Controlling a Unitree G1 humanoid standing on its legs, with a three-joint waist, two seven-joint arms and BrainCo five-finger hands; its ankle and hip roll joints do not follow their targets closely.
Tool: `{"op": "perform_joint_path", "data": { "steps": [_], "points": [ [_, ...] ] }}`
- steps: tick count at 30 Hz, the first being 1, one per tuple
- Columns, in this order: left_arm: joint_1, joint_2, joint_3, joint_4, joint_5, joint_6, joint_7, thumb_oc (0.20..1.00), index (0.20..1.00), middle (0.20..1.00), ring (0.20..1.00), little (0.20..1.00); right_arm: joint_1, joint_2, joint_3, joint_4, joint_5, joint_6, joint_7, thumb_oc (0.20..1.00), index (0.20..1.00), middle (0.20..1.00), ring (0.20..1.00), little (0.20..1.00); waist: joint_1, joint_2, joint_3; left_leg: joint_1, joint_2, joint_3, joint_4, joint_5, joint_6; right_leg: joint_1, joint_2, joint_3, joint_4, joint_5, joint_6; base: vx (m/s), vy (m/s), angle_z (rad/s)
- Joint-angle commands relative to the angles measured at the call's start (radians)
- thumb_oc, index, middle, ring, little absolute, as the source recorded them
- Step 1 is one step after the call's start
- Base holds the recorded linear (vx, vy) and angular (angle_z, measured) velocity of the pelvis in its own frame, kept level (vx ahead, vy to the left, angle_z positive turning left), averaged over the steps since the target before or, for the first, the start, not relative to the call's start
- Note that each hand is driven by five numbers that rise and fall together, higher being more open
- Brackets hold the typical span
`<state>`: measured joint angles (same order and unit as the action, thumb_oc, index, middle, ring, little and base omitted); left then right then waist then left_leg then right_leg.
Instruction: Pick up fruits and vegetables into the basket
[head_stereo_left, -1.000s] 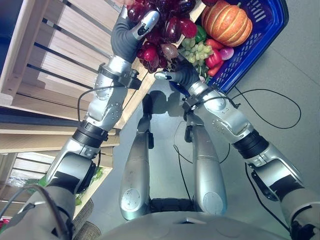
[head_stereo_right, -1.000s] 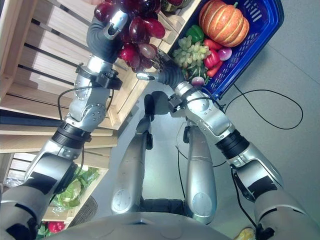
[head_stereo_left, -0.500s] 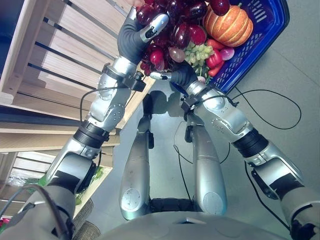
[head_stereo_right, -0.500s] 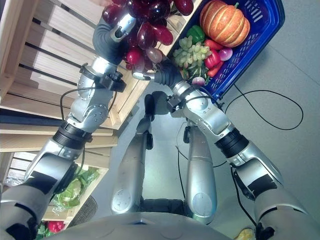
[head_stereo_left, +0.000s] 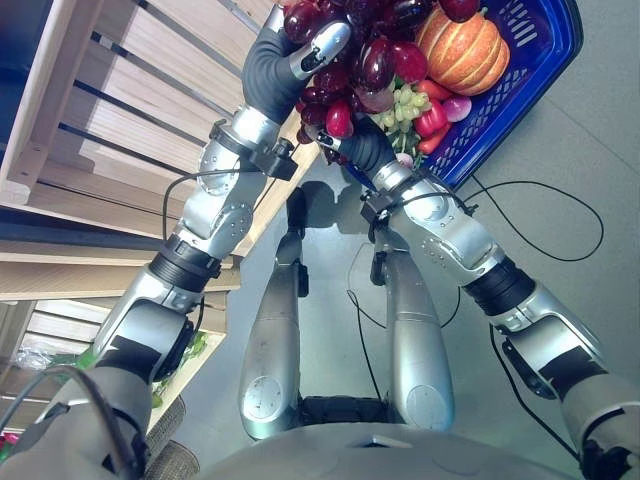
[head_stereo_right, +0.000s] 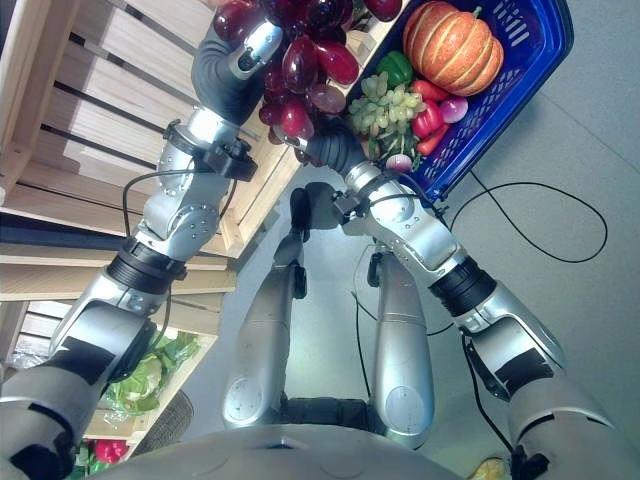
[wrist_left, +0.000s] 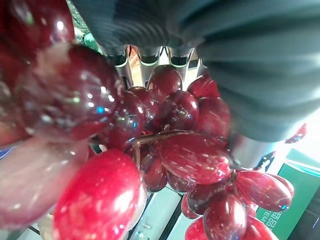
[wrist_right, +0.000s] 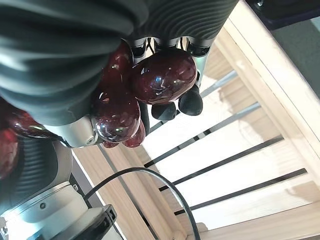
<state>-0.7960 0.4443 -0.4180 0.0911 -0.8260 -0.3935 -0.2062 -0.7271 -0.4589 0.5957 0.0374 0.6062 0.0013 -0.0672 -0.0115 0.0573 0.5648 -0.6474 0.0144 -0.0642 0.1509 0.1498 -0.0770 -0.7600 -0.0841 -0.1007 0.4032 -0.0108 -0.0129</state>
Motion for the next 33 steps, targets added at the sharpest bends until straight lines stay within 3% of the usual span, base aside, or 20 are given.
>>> {"op": "perform_joint_path", "data": {
  "steps": [1, 12, 14, 23, 33],
  "points": [
    [-0.018, -0.006, 0.003, -0.12, -0.006, -0.028, -0.039, 0.2, 0.2, 0.2, 0.2, 0.2, -0.043, 0.046, -0.038, -0.103, -0.003, -0.092, -0.004, 0.2, 0.2, 0.2, 0.2, 0.2, 0.009, -0.043, -0.045, 0.002, -0.072, 0.031, 0.064, -0.087, 0.053, 0.102, 0.026, 0.003, -0.149, 0.047, 0.08, 0.0, 0.0, 0.0],
    [-0.007, -0.009, 0.011, -0.122, 0.004, -0.021, 0.01, 0.2, 0.2, 0.2, 0.2, 0.2, -0.038, 0.048, -0.046, -0.106, -0.012, -0.1, -0.015, 0.2, 0.2, 0.2, 0.2, 0.2, 0.01, -0.042, -0.045, 0.006, -0.073, 0.031, 0.061, -0.085, 0.053, 0.104, 0.025, 0.003, -0.15, 0.05, 0.082, 0.0, 0.0, 0.0],
    [-0.001, -0.011, 0.017, -0.11, -0.001, -0.036, 0.075, 1.0, 1.0, 1.0, 1.0, 1.0, -0.038, 0.049, -0.048, -0.105, -0.014, -0.104, -0.019, 0.2, 0.2, 0.2, 0.2, 0.2, 0.01, -0.042, -0.045, 0.006, -0.073, 0.03, 0.058, -0.084, 0.053, 0.105, 0.025, 0.003, -0.152, 0.05, 0.082, 0.0, 0.0, 0.0],
    [0.031, -0.02, 0.051, -0.096, 0.029, -0.084, 0.196, 1.0, 1.0, 1.0, 1.0, 1.0, -0.028, 0.052, -0.066, -0.106, -0.022, -0.116, -0.024, 0.2, 0.2, 0.2, 0.2, 0.2, 0.017, -0.042, -0.045, 0.001, -0.078, 0.024, 0.059, -0.082, 0.053, 0.104, 0.023, -0.005, -0.154, 0.049, 0.082, 0.0, -0.001, 0.0],
    [0.038, -0.039, 0.075, -0.096, 0.053, -0.083, 0.224, 1.0, 1.0, 1.0, 1.0, 1.0, -0.023, 0.062, -0.08, -0.11, -0.034, -0.112, -0.026, 0.2, 0.2, 0.2, 0.2, 0.2, 0.018, -0.04, -0.045, 0.0, -0.079, 0.024, 0.059, -0.082, 0.052, 0.101, 0.021, -0.01, -0.15, 0.046, 0.083, 0.0, 0.0, 0.0]
  ]
}}
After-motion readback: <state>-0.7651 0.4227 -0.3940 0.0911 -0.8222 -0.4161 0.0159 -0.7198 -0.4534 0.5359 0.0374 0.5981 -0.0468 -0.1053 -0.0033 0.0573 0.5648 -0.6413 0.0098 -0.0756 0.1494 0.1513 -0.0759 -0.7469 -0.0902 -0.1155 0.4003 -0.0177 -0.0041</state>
